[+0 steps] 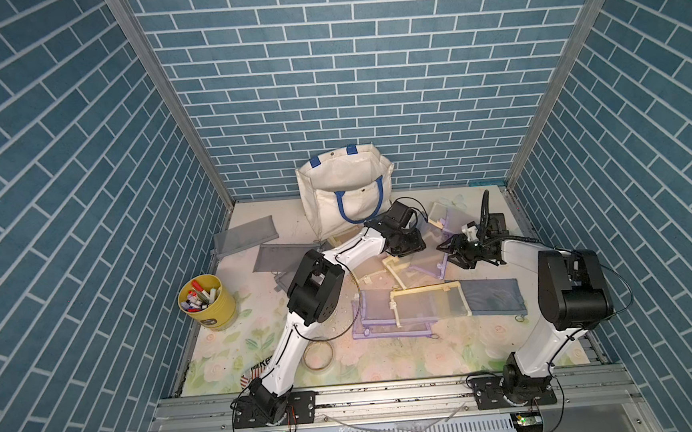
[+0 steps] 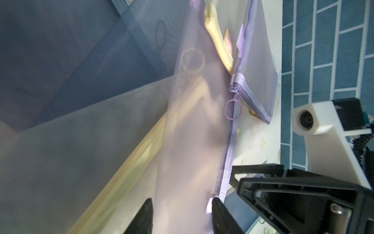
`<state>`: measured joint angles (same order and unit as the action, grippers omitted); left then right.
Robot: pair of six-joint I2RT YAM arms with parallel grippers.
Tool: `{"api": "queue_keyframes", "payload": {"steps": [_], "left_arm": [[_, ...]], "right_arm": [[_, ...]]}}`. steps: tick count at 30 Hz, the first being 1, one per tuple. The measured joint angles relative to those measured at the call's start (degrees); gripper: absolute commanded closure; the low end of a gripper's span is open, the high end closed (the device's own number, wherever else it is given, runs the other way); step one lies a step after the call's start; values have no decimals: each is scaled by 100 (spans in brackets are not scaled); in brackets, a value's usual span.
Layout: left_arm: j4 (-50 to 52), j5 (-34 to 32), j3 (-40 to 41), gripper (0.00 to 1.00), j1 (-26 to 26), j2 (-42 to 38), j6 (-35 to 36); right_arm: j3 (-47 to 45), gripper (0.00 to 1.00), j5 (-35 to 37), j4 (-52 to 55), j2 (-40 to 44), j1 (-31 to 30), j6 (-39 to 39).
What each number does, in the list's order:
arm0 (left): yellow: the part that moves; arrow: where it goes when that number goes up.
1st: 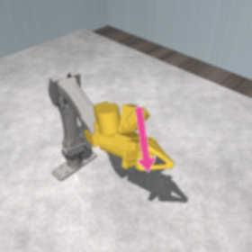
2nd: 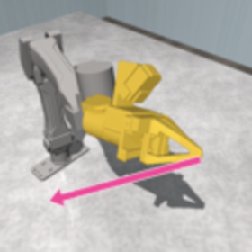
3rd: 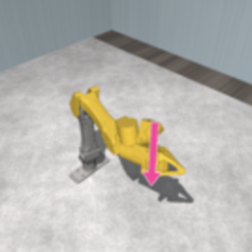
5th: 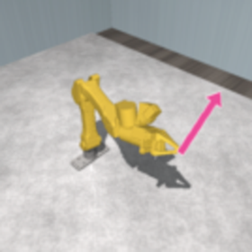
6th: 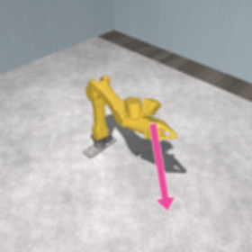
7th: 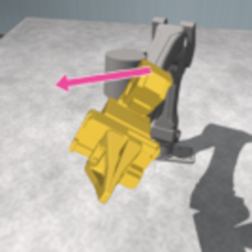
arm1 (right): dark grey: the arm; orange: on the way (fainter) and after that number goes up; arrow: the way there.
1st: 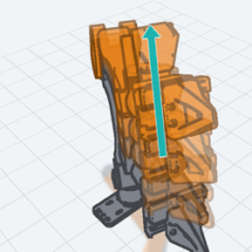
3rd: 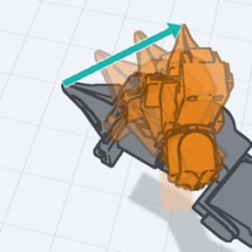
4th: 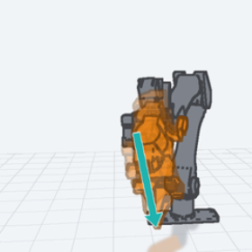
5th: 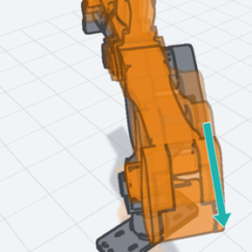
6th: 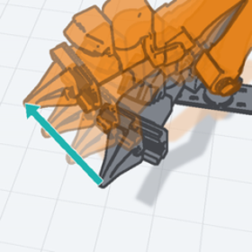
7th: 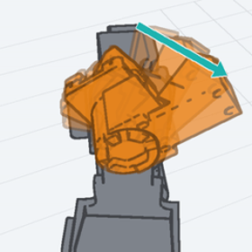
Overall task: Put the pencil pouch into the canvas bag
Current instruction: Pick up the pencil pouch.
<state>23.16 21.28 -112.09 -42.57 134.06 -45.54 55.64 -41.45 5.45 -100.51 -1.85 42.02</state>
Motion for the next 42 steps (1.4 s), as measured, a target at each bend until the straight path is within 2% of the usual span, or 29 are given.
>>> {"api": "queue_keyframes", "payload": {"steps": [4,7,11,14,15,16,20,22,25,29,32,39,42], "left_arm": [[-258,85,133,64,-133,-9,-85],[-581,122,498,68,-225,-74,-214],[-922,155,999,79,-269,-181,-404],[-1121,162,1276,81,-269,-306,-481],[-1172,160,1362,78,-262,-372,-490],[-1213,153,1473,71,-256,-472,-498],[-1574,212,2122,26,-212,-1126,-564],[-1869,317,2623,14,-149,-1631,-625],[-2367,573,3318,2,68,-2398,-798],[-2959,841,3862,1,367,-3132,-1058],[-3296,957,4052,1,378,-3471,-1172],[-4371,1126,4507,1,238,-3803,-1563],[-4675,1110,4553,7,223,-3783,-1668]], "right_arm": [[0,65,-79,-177,0,4,81],[-31,82,-133,-299,11,31,144],[-144,98,-219,-352,83,31,166],[-197,100,-238,-339,181,31,157],[-214,100,-240,-321,229,31,153],[-236,100,-251,-286,310,31,146],[-385,100,-363,-153,901,28,144],[-437,100,-455,-90,1322,28,144],[-452,100,-675,-118,1991,20,155],[-671,100,-1023,-758,2660,-96,415],[-949,100,-1213,-1460,2839,-238,798],[-977,100,-1698,-2702,2581,-579,1425],[-977,100,-1821,-3254,2435,-706,1749]]}}
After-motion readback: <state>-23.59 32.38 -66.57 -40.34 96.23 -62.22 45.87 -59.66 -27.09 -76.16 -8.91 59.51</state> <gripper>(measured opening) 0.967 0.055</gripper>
